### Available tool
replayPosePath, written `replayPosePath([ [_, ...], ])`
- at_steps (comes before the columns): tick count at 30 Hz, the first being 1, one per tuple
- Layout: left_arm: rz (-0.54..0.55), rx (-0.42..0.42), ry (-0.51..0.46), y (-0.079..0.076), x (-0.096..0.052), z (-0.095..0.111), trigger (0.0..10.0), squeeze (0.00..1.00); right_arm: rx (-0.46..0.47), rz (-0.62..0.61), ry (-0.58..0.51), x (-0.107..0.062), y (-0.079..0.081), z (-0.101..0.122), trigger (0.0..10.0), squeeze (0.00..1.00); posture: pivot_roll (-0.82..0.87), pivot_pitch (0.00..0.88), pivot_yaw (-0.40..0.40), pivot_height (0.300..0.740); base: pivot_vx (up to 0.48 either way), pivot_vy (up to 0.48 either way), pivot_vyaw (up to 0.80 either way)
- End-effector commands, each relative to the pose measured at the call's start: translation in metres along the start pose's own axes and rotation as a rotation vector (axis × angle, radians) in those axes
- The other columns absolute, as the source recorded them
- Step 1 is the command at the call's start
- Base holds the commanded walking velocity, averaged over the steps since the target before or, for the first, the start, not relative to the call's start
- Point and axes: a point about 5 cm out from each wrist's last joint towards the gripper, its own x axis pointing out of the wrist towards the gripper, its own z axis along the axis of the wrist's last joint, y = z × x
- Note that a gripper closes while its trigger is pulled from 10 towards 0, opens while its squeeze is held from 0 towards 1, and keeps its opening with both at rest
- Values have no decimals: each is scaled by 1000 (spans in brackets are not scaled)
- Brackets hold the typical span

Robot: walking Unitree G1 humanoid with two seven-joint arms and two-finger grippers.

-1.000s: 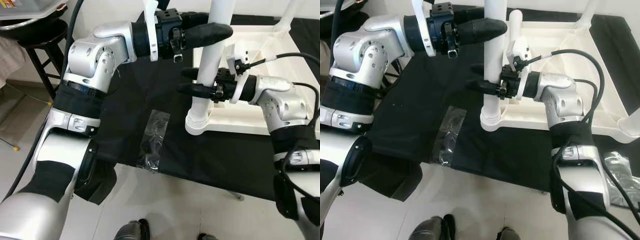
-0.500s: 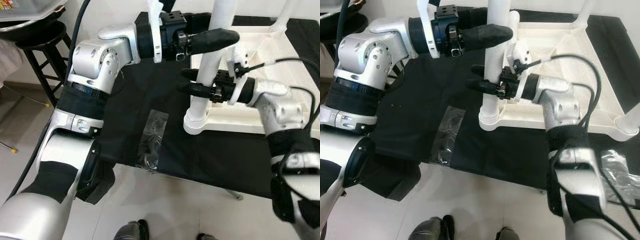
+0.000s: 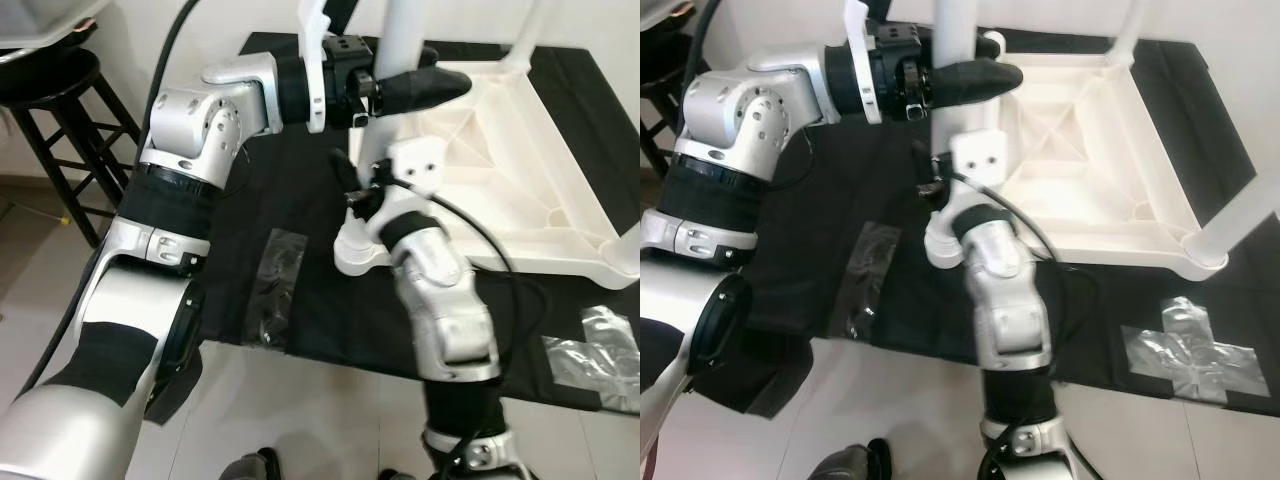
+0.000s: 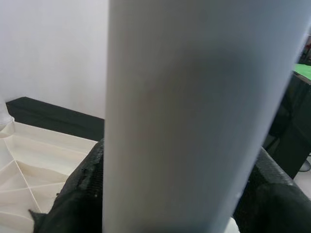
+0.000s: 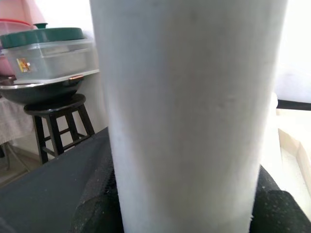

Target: Building children table

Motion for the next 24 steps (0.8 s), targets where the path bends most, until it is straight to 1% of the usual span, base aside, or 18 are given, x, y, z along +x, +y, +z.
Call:
replayPosePath([
  [1, -75, 15, 8, -10, 16, 3, 10000, 0, 98, -21, 252, -2, 6, -56, 0, 0, 60, 202, 89, 740, 0, 0, 0],
  [4, -75, 15, 8, -10, 16, 3, 10000, 0, 98, -21, 252, -2, 6, -56, 0, 0, 60, 202, 89, 740, 0, 0, 0],
  [5, -54, 19, 13, -7, 16, 3, 0, 0, 92, -32, 236, 2, 3, -54, 0, 0, 63, 198, 93, 740, 0, 0, 0],
  [7, -49, 16, 24, -5, 16, 2, 0, 0, 92, -57, 230, 3, 0, -50, 0, 0, 64, 190, 101, 740, 0, 0, 0],
  [8, -50, 12, 32, -4, 17, 1, 0, 0, 89, -75, 227, 3, -3, -46, 4588, 0, 64, 189, 101, 740, 0, 0, 0],
  [10, -54, 10, 39, -4, 17, 1, 0, 0, 86, -85, 227, 2, -4, -44, 4588, 0, 64, 189, 101, 740, 0, 0, 0],
  [11, -58, 8, 42, -4, 17, 0, 0, 0, 89, -71, 218, 3, -5, -40, 10000, 0, 62, 186, 101, 740, 0, 0, 0],
  [12, -61, 7, 44, -5, 17, 0, 0, 0, 77, -39, 204, 5, -6, -37, 10000, 0, 62, 186, 101, 740, 0, 0, 0],
  [13, -62, 7, 47, -5, 18, 0, 0, 0, 75, 10, 180, 6, -6, -30, 10000, 1000, 62, 185, 102, 740, 0, 0, 0],
  [14, -64, 8, 49, -5, 18, 0, 0, 0, 74, 43, 163, 7, -6, -25, 10000, 1000, 62, 185, 102, 740, 0, 0, 0],
  [15, -66, 8, 51, -5, 18, 0, 0, 0, 83, 128, 131, 8, -7, -17, 10000, 1000, 65, 187, 100, 740, 0, 0, 0],
  [16, -66, 8, 51, -5, 18, 0, 0, 0, 83, 128, 131, 8, -7, -17, 10000, 1000, 65, 187, 100, 740, 0, 0, 0],
  [18, -67, 7, 50, -6, 19, 0, 0, 0, 62, 273, 57, 11, -19, 1, 10000, 1000, 64, 189, 98, 740, 0, 0, 0],
  [20, -67, 7, 50, -6, 19, 0, 0, 0, 62, 273, 57, 11, -19, 1, 10000, 1000, 64, 189, 98, 740, 0, 0, 0],
  [21, -69, 7, 50, -6, 19, 1, 0, 0, 22, 385, 23, 12, -29, 12, 10000, 953, 64, 190, 97, 740, 0, 0, 0],
  [22, -69, 7, 50, -6, 19, 1, 0, 0, 22, 385, 23, 12, -29, 12, 10000, 953, 64, 190, 97, 740, 0, 0, 0],
  [23, -73, 7, 49, -6, 19, 1, 0, 0, -46, 504, 6, 11, -40, 22, 10000, 0, 61, 190, 94, 740, 0, 0, 0],
  [24, -73, 7, 49, -6, 19, 1, 0, 0, -46, 504, 6, 11, -40, 22, 10000, 0, 61, 190, 94, 740, 0, 0, 0],
])
